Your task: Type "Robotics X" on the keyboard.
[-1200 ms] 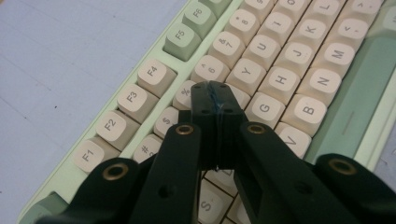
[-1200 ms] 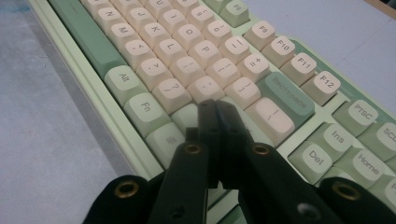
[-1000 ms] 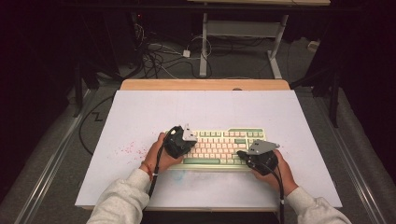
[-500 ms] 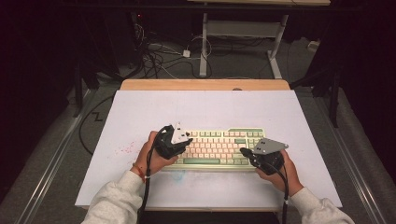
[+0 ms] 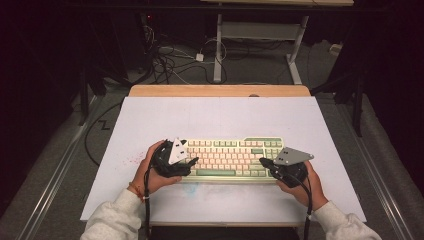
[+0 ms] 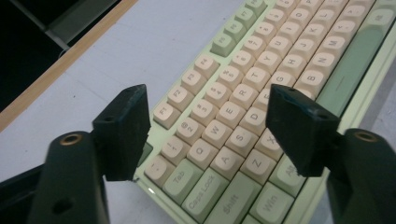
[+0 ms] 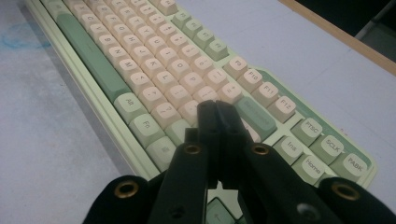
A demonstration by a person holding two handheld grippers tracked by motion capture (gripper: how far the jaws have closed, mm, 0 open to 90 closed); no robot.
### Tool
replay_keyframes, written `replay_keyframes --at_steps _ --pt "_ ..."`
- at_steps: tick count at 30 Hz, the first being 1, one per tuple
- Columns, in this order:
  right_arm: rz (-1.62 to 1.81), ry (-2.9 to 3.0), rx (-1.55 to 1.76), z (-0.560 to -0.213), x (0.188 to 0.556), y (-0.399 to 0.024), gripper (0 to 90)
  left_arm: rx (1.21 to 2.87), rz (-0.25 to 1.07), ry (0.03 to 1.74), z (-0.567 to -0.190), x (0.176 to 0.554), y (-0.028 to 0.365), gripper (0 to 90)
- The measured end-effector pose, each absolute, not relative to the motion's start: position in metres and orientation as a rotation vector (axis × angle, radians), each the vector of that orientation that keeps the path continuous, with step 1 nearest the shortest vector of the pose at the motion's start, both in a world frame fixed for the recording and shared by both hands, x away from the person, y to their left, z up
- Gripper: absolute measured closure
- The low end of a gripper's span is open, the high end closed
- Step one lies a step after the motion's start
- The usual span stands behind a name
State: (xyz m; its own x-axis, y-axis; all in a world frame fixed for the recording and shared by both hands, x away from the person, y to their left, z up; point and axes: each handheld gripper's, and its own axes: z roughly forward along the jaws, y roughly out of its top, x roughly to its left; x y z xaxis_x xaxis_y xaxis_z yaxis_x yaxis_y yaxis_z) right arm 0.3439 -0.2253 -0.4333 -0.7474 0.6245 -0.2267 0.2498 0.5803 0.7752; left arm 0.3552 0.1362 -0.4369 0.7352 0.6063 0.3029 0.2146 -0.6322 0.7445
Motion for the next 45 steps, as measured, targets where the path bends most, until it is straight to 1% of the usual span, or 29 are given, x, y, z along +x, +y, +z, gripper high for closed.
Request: replay_keyframes --at_steps 2,5,15,19,26,45 --pt "1.036 2.328 0.7 -0.433 0.344 -0.226 90.0 2.209 0.718 0.617 -0.439 0.351 0.141 25.1" --pt "1.034 2.328 0.7 -0.433 0.344 -0.226 90.0 2.201 0.734 0.629 -0.442 0.345 0.147 22.0" --pt "1.036 2.329 0.695 -0.431 0.346 -0.222 90.0 2.224 0.734 0.668 -0.456 0.326 0.166 18.5" --pt "1.036 2.331 0.698 -0.43 0.351 -0.218 90.0 2.261 0.734 0.679 -0.464 0.322 0.171 18.5" --pt "1.027 2.349 0.696 -0.431 0.361 -0.208 90.0 2.255 0.731 0.704 -0.468 0.315 0.179 18.5" --pt "0.99 2.43 0.656 -0.44 0.389 -0.156 90.0 2.267 0.728 0.724 -0.472 0.308 0.19 18.5"
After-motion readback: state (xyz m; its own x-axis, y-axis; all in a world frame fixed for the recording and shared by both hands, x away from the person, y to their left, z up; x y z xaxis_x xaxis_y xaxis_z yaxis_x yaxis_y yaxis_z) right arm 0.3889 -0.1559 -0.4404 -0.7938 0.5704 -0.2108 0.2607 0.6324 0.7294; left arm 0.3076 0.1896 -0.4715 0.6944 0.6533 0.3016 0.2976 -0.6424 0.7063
